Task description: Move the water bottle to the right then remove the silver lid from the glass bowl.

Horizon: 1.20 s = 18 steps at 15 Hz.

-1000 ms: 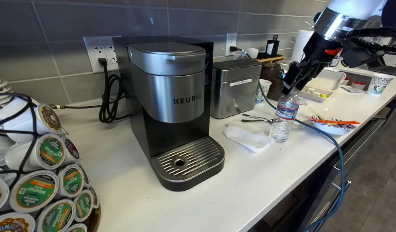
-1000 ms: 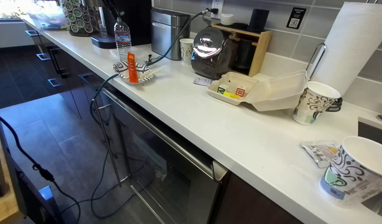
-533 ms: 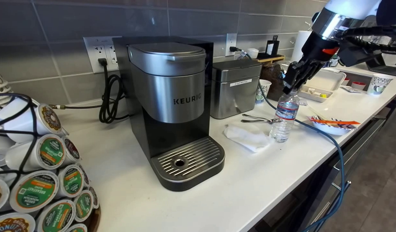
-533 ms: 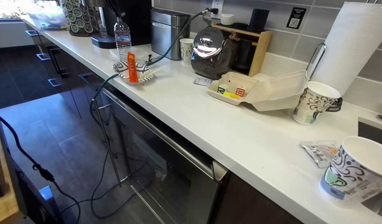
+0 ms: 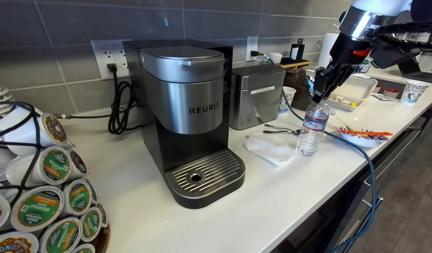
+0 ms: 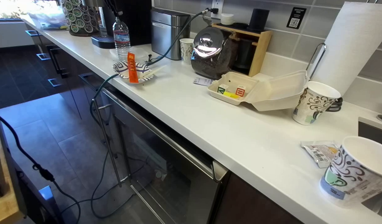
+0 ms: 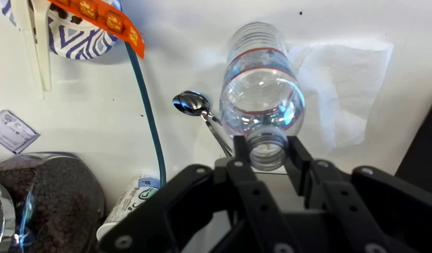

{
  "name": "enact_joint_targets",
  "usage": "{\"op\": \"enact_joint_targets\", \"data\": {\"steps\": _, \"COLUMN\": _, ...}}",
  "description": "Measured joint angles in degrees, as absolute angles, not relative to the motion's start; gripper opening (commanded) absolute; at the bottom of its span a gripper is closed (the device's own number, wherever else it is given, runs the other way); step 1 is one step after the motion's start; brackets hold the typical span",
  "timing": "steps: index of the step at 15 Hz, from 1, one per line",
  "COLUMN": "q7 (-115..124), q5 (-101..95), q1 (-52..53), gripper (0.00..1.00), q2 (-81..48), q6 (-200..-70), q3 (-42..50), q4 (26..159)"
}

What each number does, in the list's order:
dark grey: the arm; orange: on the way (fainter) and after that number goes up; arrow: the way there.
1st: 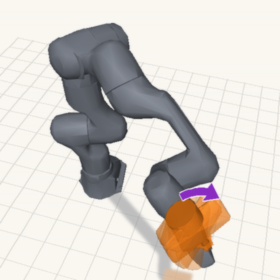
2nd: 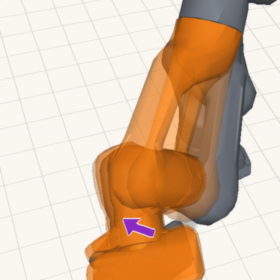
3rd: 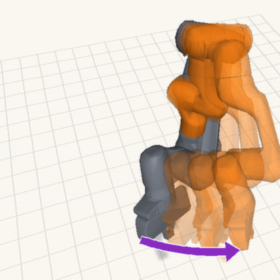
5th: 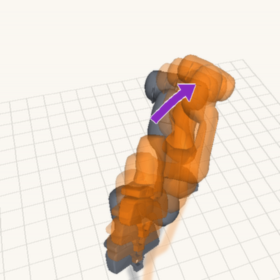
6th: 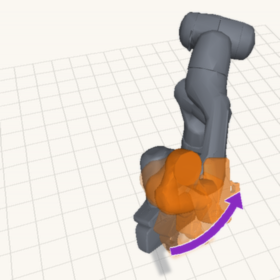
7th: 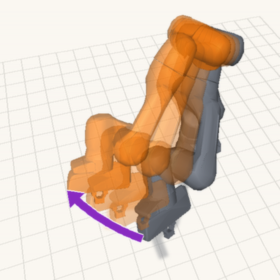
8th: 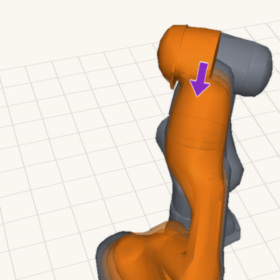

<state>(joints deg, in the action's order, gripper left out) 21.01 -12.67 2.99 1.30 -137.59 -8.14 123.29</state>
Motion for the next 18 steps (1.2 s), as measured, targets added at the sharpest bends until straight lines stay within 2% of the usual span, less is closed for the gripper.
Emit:
{"op": "enact_joint_targets", "data": {"steps": 11, "q7": 19.72, "q5": -12.68, "q1": 2.37, "gripper": 0.08, "q2": 6.68, "q6": -137.09, "q3": -5.51, "q4": 121.82}}
{"op": "enact_joint_targets", "data": {"steps": 18, "q7": 20.35, "q5": -17.72, "q1": -3.16, "gripper": 0.08, "q2": 9.86, "q6": -135.33, "q3": -2.11, "q4": 121.83}}
